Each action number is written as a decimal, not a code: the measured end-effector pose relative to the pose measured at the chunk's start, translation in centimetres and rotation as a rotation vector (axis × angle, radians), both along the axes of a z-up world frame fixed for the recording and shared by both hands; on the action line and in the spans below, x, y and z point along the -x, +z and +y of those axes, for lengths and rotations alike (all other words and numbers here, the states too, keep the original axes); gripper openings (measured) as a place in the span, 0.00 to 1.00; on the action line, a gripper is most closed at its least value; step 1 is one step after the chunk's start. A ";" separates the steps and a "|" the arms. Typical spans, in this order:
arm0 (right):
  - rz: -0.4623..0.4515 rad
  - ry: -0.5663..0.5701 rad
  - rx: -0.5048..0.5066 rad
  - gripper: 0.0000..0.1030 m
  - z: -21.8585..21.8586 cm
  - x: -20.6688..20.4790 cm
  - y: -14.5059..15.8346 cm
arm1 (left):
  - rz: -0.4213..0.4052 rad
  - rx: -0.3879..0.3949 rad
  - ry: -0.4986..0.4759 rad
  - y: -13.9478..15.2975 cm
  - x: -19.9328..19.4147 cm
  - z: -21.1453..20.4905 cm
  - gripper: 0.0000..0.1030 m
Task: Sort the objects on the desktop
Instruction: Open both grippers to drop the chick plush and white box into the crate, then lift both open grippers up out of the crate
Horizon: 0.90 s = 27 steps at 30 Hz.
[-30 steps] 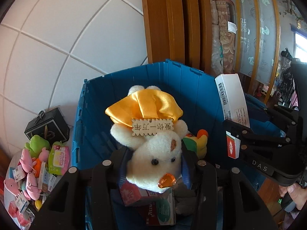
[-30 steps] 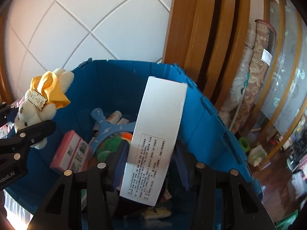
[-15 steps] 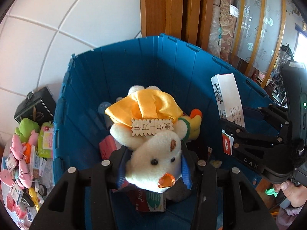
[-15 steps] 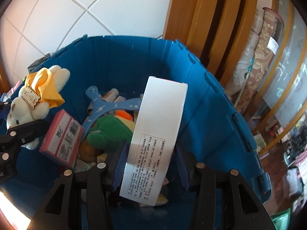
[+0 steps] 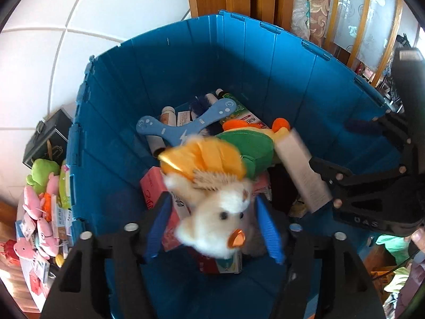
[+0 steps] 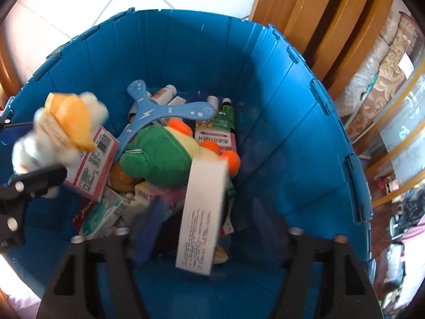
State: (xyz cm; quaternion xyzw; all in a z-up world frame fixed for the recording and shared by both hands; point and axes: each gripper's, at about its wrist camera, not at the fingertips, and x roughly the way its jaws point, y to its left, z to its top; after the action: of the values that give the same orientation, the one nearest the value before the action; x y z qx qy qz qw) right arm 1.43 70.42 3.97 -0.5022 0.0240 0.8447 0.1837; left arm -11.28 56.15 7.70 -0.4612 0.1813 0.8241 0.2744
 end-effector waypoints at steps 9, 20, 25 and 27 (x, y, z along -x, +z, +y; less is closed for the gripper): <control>0.056 0.012 0.002 0.99 -0.6 -1.4 1.4 | 0.123 -0.032 0.049 2.0 -2.2 -1.9 0.73; 0.114 -0.014 0.070 1.00 -1.0 -3.3 3.6 | 0.163 -0.136 0.117 3.8 -4.6 -4.8 0.73; 0.121 -0.018 0.055 1.00 -1.7 -3.8 4.1 | 0.166 -0.148 0.142 3.8 -4.8 -5.1 0.73; 0.122 -0.017 0.047 1.00 -1.9 -3.9 4.2 | 0.161 -0.149 0.139 3.8 -4.9 -5.1 0.73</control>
State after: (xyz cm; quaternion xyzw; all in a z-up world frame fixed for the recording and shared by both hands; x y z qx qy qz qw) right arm 5.30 68.55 8.16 -0.4536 0.0591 0.8714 0.1772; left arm -6.40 51.05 11.49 -0.3832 0.1087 0.8867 0.2347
